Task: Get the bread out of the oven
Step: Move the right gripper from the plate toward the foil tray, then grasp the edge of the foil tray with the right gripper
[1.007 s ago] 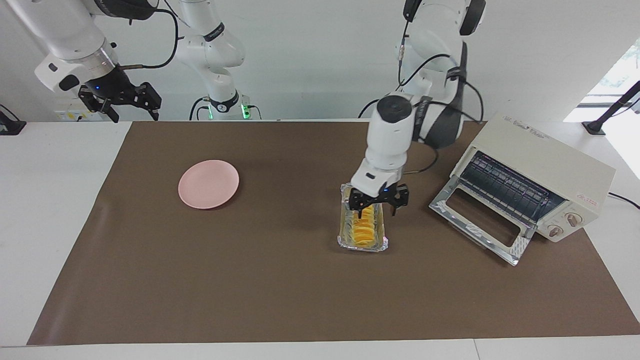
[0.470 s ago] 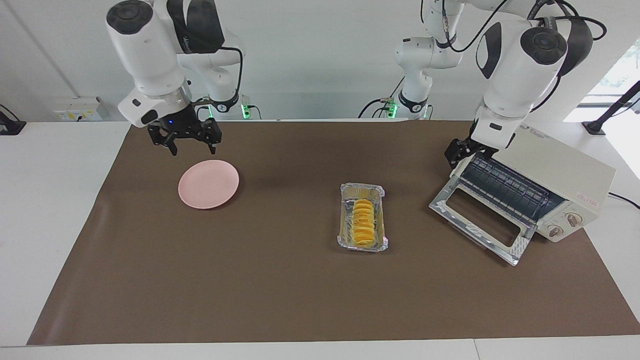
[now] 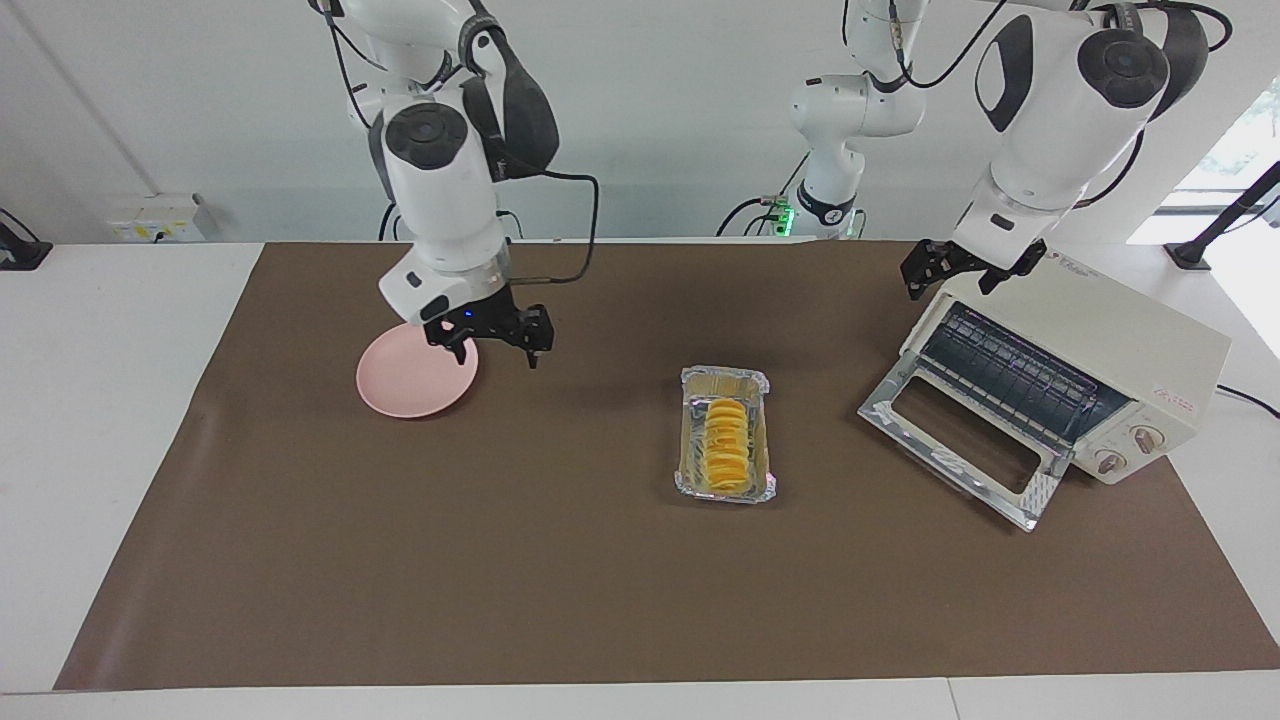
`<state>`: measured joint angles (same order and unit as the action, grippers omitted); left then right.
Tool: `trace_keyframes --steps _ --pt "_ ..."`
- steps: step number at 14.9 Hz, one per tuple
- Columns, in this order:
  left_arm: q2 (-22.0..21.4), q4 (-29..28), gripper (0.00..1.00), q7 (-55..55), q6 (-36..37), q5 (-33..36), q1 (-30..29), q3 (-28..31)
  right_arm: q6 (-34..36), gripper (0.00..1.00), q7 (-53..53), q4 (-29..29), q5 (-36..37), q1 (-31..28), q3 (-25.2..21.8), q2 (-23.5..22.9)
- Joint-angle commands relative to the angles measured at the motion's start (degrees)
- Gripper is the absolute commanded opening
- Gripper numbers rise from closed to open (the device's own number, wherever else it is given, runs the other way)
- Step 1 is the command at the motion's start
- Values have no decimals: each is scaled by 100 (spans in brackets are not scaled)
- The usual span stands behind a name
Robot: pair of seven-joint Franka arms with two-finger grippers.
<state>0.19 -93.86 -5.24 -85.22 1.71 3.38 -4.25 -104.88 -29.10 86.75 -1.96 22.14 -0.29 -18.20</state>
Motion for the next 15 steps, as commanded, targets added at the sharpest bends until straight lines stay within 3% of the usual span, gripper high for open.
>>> trace_keyframes --steps 1,4,11,15 --pt "-239 -160 100 207 -74 -110 -180 -163 99 100 -673 -1077 -147 350 -41 -1032" --pt "-248 -220 100 225 -38 -119 -224 -164 55 100 -1034 -1940 -147 589 -76 -1948" --pt "-318 -115 100 243 66 -119 -233 -172 -384 100 -1247 -1987 -217 949 -23 -2258" --pt "-388 -238 100 234 50 -119 -207 -190 -911 100 -1203 -1592 -86 1265 -32 -2302"
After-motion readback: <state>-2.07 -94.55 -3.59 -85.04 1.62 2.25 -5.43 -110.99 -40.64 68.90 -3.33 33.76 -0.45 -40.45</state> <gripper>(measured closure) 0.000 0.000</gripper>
